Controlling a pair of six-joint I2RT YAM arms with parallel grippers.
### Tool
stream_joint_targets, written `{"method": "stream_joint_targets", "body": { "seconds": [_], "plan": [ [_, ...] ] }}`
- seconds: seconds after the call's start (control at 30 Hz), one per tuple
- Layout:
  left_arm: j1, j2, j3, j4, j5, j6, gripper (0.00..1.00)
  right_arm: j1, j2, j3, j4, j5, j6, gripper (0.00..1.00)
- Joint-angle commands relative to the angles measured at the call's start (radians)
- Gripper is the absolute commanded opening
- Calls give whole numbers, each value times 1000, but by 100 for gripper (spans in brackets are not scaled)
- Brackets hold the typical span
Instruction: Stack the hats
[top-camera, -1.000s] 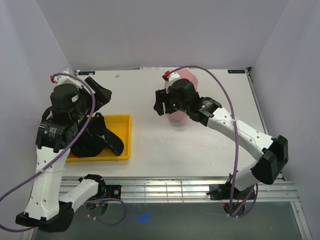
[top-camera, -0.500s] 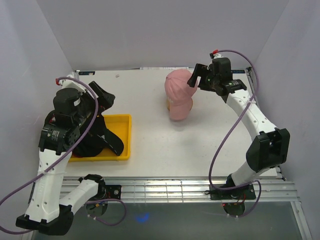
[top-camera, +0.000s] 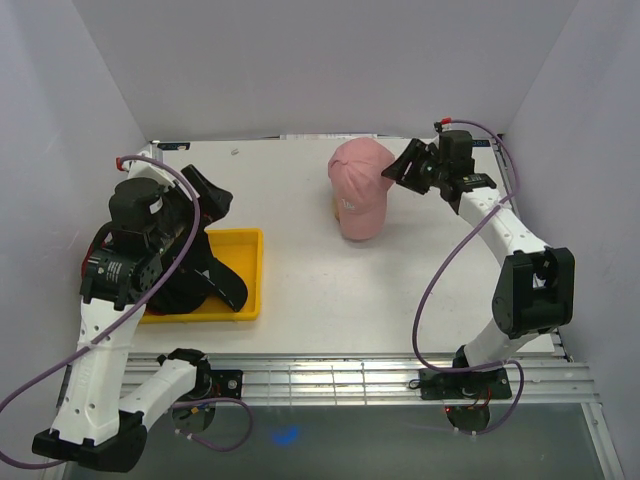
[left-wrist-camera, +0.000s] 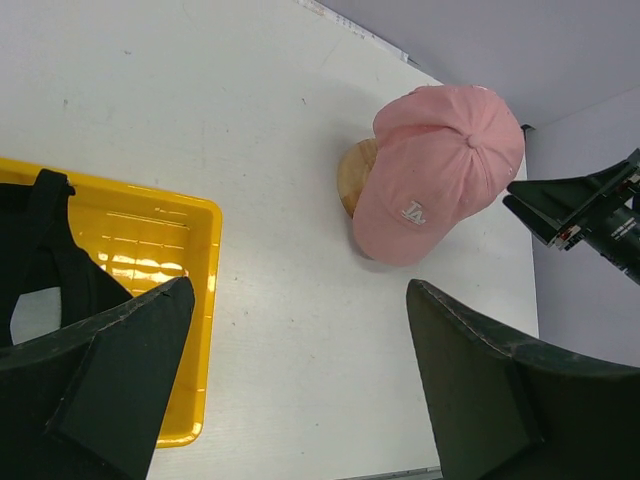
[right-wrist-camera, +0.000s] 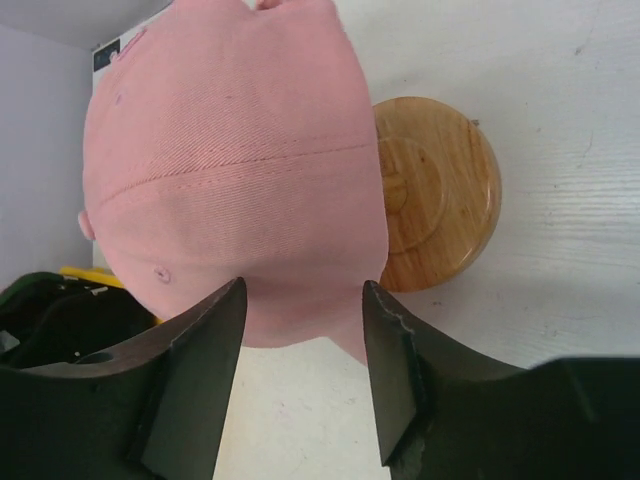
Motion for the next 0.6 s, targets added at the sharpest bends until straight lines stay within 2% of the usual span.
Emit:
{"method": "stream_joint_targets", "body": {
  "seconds": [0.0,0.07,0.1,0.2,0.4,0.57],
  "plan": [
    [-4,-16,-1,9,4,18,98,-15,-21,-32,98,-22,52,54],
    [-4,-18,-1,4,1,20,98,-17,-15,-32,100,-20,55,48],
    [-2,-20,-3,4,1,20,98,-20,-13,-32,100,-22,59,42],
    [-2,-18,-5,1,-2,23,98,-23,-7,-34,101,-19,64,35],
    [-4,-20,-8,1,-3,23,98,-31,-21,-52,95,-2,64,35],
    [-4,-24,-9,6,-5,28,98,-17,-96,-69,37,24,17,36]
  ]
}}
